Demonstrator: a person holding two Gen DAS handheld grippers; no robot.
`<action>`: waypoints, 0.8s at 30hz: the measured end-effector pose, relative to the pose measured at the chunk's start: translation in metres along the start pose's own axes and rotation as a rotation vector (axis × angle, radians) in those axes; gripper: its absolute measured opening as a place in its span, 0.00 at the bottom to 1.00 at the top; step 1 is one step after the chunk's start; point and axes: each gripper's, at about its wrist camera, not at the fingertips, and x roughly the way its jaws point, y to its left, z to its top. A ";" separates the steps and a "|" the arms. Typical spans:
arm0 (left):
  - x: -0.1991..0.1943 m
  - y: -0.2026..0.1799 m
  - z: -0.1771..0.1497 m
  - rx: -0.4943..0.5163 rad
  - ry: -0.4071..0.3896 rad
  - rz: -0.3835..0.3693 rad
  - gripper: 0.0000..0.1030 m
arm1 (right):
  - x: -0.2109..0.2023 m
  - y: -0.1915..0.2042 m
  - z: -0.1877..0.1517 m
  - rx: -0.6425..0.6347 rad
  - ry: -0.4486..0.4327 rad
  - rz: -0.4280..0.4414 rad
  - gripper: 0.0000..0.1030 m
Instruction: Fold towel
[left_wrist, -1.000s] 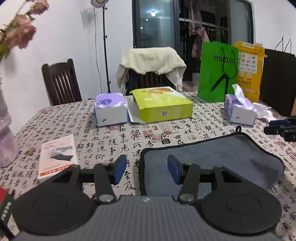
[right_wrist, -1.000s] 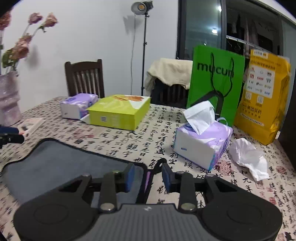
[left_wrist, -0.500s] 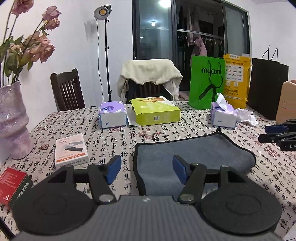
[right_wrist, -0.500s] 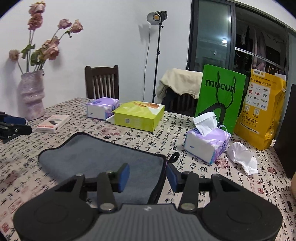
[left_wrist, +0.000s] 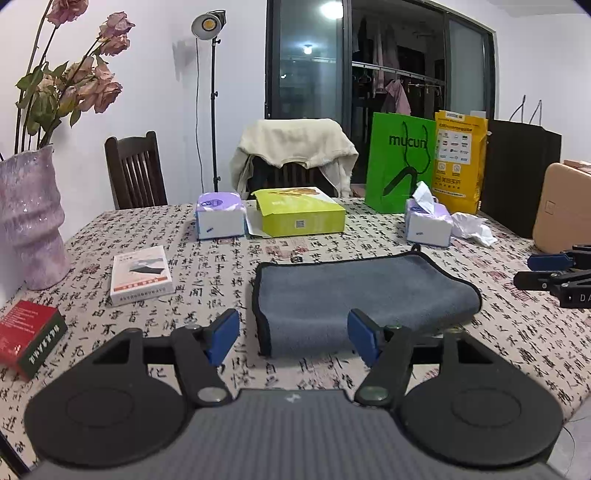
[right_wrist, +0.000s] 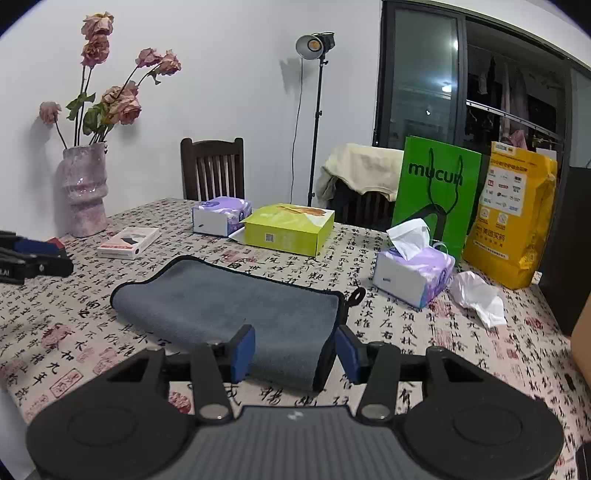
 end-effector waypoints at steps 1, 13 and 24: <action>-0.002 -0.001 -0.002 -0.003 0.000 0.000 0.68 | -0.003 0.001 -0.002 0.001 -0.002 0.002 0.51; -0.038 -0.007 -0.025 0.004 -0.035 -0.007 0.94 | -0.038 0.019 -0.024 0.007 -0.026 0.003 0.65; -0.064 -0.021 -0.048 0.012 -0.071 0.015 1.00 | -0.068 0.038 -0.046 -0.013 -0.098 0.002 0.94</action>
